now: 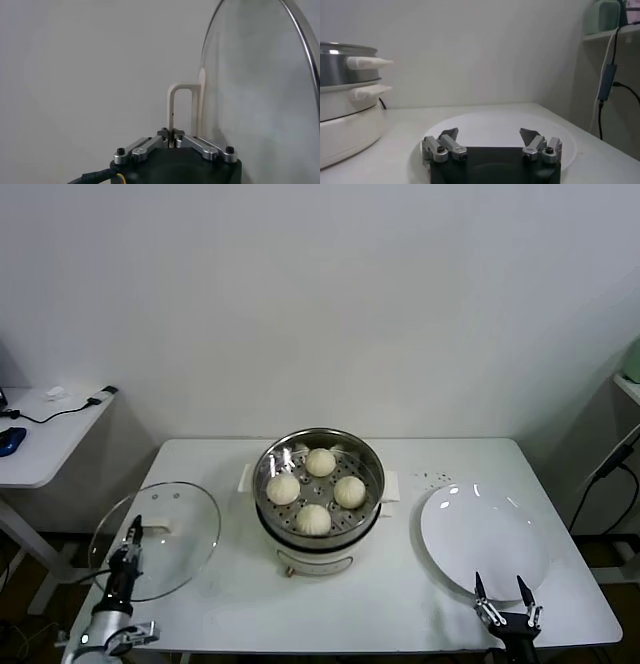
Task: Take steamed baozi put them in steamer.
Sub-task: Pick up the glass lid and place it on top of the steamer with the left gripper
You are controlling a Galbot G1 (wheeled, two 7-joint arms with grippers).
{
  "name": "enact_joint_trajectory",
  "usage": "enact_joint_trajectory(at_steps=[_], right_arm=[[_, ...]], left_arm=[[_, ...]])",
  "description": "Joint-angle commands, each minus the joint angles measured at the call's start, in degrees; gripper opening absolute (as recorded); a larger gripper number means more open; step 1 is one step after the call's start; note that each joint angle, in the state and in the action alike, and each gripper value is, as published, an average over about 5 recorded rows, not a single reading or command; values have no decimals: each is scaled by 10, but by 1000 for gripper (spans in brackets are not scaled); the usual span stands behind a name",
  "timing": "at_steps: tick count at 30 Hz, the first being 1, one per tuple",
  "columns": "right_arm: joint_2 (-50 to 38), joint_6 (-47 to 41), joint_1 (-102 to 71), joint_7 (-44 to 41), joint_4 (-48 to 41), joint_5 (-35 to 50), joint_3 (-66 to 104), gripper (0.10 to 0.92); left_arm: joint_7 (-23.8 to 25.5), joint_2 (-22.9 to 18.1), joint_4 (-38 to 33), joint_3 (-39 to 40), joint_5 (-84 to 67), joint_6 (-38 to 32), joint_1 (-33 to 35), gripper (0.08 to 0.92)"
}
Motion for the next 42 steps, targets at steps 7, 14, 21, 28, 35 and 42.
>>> enact_joint_trajectory(at_steps=[7, 14, 21, 28, 35, 42], right_arm=[[-1, -18, -9, 14, 9, -24, -3, 823], [6, -24, -15, 18, 23, -40, -2, 823], [26, -25, -12, 17, 23, -61, -7, 823], [44, -35, -8, 21, 20, -80, -5, 823], [40, -40, -13, 20, 24, -81, 11, 823], [40, -38, -14, 22, 22, -80, 16, 823]], left_arm=[[277, 77, -330, 30, -115, 264, -3, 136], [311, 87, -356, 150, -30, 316, -58, 136], [336, 70, -345, 267, -11, 370, -148, 136], [333, 49, -299, 324, -2, 385, -216, 136], [351, -1, -276, 373, 61, 398, -227, 136], [362, -81, -243, 418, 127, 399, -230, 136]])
